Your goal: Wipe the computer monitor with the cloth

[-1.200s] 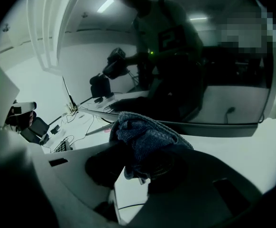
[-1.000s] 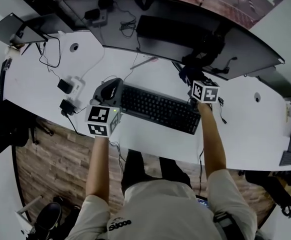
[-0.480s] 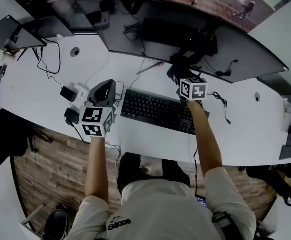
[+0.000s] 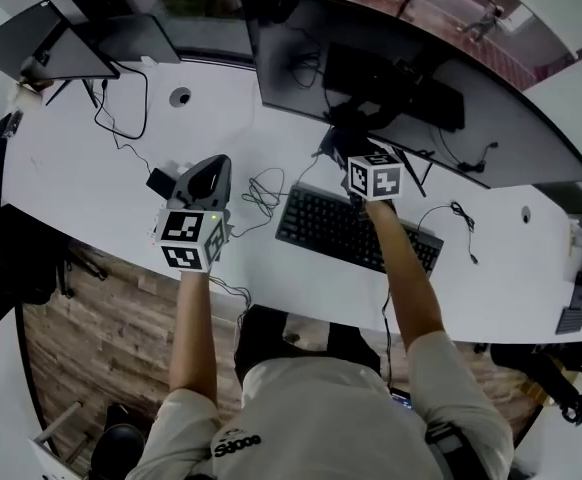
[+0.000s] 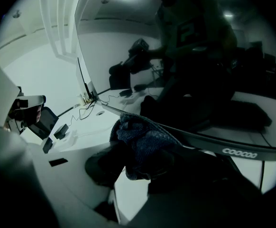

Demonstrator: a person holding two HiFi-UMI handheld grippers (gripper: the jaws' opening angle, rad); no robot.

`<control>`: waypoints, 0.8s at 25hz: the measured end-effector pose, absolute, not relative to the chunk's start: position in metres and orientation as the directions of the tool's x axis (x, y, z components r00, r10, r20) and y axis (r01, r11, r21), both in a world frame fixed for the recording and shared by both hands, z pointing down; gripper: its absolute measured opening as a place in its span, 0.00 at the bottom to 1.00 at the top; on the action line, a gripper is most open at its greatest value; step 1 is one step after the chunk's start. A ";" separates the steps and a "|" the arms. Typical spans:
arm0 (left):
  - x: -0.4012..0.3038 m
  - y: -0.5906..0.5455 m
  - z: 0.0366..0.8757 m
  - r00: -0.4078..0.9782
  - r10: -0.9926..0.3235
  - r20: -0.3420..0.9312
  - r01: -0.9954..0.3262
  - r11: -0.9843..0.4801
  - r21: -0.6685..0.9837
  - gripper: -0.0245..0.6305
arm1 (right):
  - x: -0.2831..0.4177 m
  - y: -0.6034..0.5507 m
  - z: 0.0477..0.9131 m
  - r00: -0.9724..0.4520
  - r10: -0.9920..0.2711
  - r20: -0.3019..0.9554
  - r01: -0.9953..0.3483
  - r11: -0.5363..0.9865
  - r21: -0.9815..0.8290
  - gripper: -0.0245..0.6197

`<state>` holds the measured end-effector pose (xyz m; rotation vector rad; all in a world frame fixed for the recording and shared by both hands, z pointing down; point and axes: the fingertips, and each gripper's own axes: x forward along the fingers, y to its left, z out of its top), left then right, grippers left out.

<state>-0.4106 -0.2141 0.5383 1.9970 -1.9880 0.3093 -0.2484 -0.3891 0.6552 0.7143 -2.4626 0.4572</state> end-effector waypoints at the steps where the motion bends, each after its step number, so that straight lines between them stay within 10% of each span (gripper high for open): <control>1: -0.418 -0.212 0.537 0.012 -0.933 0.360 -0.998 0.012 0.064 0.07 | -0.257 -0.387 0.657 -0.718 -0.389 0.578 -0.573 0.801 -0.173 0.20; 20: -0.528 -0.192 0.527 0.051 -0.935 0.351 -0.997 -0.030 0.064 0.07 | -0.416 -0.355 0.660 -0.708 -0.355 0.611 -0.592 0.769 -0.241 0.20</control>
